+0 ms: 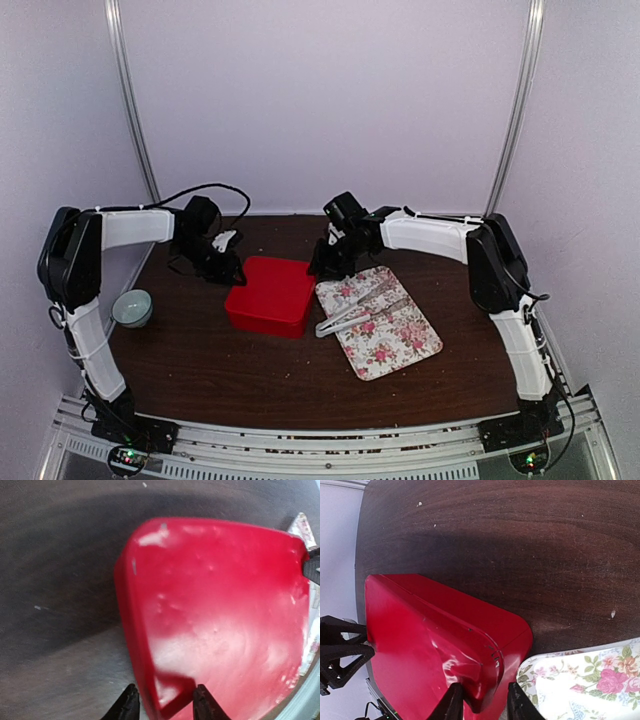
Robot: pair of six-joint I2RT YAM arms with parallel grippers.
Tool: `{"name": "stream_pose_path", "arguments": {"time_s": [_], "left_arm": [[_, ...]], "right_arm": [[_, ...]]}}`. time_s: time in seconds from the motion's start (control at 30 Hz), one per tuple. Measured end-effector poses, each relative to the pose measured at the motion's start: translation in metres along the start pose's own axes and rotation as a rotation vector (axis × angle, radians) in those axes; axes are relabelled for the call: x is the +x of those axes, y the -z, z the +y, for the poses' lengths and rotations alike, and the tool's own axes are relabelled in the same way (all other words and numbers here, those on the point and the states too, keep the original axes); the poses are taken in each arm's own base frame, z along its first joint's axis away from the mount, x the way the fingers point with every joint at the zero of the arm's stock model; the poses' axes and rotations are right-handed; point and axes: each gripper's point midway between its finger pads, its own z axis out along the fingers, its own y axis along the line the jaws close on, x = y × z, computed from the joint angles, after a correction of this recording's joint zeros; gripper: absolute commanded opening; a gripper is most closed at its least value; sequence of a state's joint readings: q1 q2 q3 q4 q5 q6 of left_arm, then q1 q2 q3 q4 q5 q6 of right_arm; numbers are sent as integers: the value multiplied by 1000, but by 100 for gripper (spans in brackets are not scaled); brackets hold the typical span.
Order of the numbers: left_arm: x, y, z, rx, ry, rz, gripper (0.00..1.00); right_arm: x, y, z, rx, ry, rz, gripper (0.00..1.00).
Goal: Pack the chocolate
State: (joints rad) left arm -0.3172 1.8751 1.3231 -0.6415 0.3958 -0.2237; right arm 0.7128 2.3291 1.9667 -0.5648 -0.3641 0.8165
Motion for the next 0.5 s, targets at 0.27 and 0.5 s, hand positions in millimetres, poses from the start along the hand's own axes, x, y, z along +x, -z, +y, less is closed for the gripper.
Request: {"name": "stream_pose_path", "arguments": {"time_s": [0.27, 0.5], "left_arm": [[-59, 60, -7, -145, -133, -202, 38], [-94, 87, -25, -157, -210, -307, 29]], "right_arm": [[0, 0, 1, -3, 3, -1, 28], [-1, 0, 2, -7, 1, -4, 25]]}}
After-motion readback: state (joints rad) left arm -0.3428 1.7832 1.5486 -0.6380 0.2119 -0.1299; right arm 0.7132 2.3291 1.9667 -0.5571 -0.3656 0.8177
